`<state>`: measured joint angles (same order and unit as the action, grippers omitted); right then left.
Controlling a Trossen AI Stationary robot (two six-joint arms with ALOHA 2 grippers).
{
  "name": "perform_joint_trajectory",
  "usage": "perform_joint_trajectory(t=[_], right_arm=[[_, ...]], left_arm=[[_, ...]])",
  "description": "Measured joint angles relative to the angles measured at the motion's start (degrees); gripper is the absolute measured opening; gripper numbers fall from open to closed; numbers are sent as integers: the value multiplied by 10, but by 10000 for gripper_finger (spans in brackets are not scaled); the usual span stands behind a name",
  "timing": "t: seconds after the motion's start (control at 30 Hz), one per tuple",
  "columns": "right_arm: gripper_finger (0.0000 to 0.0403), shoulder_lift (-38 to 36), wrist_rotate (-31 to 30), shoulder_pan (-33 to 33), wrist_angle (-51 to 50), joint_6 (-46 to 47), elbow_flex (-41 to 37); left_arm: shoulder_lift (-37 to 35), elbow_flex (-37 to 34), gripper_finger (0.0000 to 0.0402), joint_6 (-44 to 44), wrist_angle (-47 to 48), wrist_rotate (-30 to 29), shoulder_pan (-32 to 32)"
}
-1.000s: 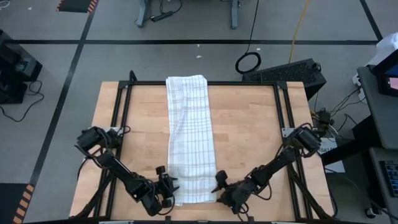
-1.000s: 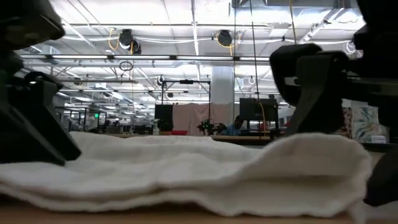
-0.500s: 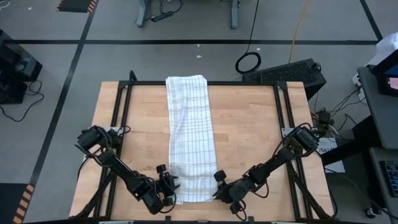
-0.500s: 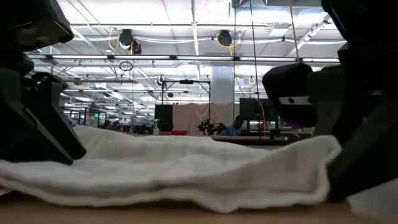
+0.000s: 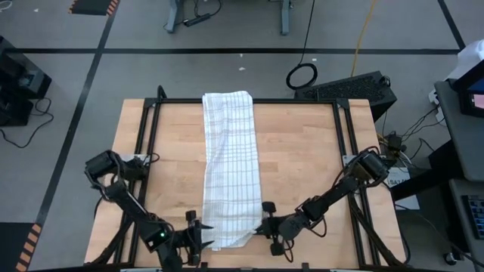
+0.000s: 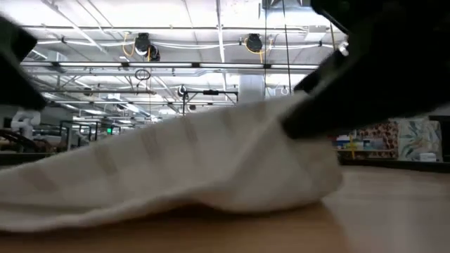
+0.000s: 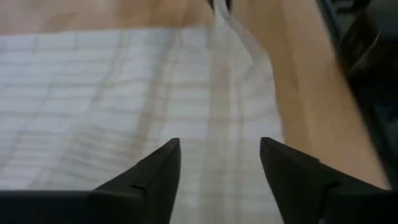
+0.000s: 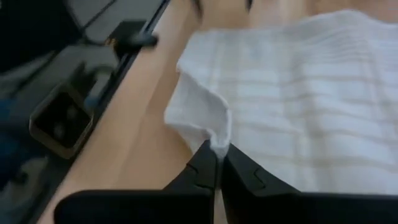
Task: Roll towel
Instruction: Roll the white towel
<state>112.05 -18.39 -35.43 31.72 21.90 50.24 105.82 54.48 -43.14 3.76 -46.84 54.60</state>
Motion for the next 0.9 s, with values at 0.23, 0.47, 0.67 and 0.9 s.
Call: perform_joint_trajectory(t=[0.23,0.47,0.67,0.9], right_arm=[[2,-15,-8,22,-5,42,0],[2,-36,-14,36,0,42,0],[2,-68,-27,42,-14,27,0],[2,-76,-23,45,-35,29,0]], left_arm=[[52,0,307,-20,-62,-17,23],[83,0,325,-30,-110,-10,31],[103,2,296,-30,-105,13,27],[104,4,188,-47,-70,9,15]])
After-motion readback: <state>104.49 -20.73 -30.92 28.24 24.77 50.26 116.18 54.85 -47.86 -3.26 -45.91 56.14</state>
